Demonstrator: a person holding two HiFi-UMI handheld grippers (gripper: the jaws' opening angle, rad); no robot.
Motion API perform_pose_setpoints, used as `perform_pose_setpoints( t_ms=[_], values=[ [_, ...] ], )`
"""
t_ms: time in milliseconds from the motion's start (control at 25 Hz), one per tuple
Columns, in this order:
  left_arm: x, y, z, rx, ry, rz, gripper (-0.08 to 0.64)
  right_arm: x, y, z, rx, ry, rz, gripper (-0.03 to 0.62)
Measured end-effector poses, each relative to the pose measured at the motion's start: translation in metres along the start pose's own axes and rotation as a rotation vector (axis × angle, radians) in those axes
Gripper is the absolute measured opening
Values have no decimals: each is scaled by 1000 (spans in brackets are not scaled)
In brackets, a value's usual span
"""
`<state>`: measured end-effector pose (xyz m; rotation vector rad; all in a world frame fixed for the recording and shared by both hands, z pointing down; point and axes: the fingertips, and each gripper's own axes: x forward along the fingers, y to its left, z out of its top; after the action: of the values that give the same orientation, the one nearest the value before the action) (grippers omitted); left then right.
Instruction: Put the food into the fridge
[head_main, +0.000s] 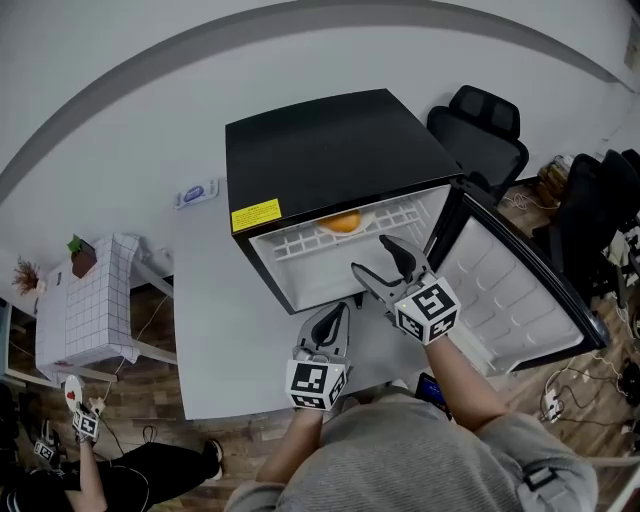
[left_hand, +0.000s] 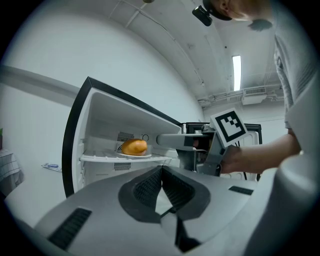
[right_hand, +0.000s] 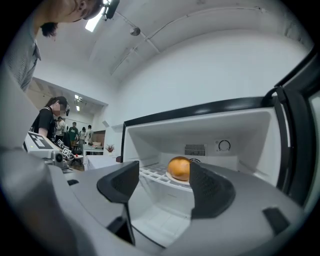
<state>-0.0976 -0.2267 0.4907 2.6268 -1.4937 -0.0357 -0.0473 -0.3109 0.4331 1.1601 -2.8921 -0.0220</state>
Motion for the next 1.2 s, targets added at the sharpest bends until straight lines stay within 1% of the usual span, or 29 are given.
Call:
perform_pose_setpoints(
  t_ms=[280, 480, 520, 560, 600, 640, 720, 800, 1000, 1200],
  values=[
    [-3, -2, 2, 6, -6, 5, 11, -21, 35, -2, 7, -4, 72, 302],
    [-6, -4, 4, 7, -12, 6, 11, -35, 44, -3, 1, -2, 83, 299],
    [-7, -4, 4, 8, -13, 7, 11, -37, 45, -2, -3, -1, 84, 287],
    [-7, -4, 4, 8, -14, 7, 11, -40, 46, -2, -7, -1, 85, 251],
    [-8, -4, 4, 8, -15, 8, 11, -43, 46, -2, -11, -1, 86, 194],
    [-8, -3, 4, 9, -16, 9, 11, -46, 47, -2, -13, -3, 87, 150],
    [-10, -3, 5, 11, -17, 11, 11, -52, 48, -1, -23, -8, 84, 72],
    [-11, -2, 5, 12, -19, 14, 11, -59, 49, -2, -47, -7, 70, 26],
    [-11, 0, 6, 9, -21, 15, 11, -68, 49, -3, -76, -15, 51, 12],
    [-9, 1, 5, 6, -22, 12, 11, -71, 51, -2, -70, -23, 44, 12]
  ],
)
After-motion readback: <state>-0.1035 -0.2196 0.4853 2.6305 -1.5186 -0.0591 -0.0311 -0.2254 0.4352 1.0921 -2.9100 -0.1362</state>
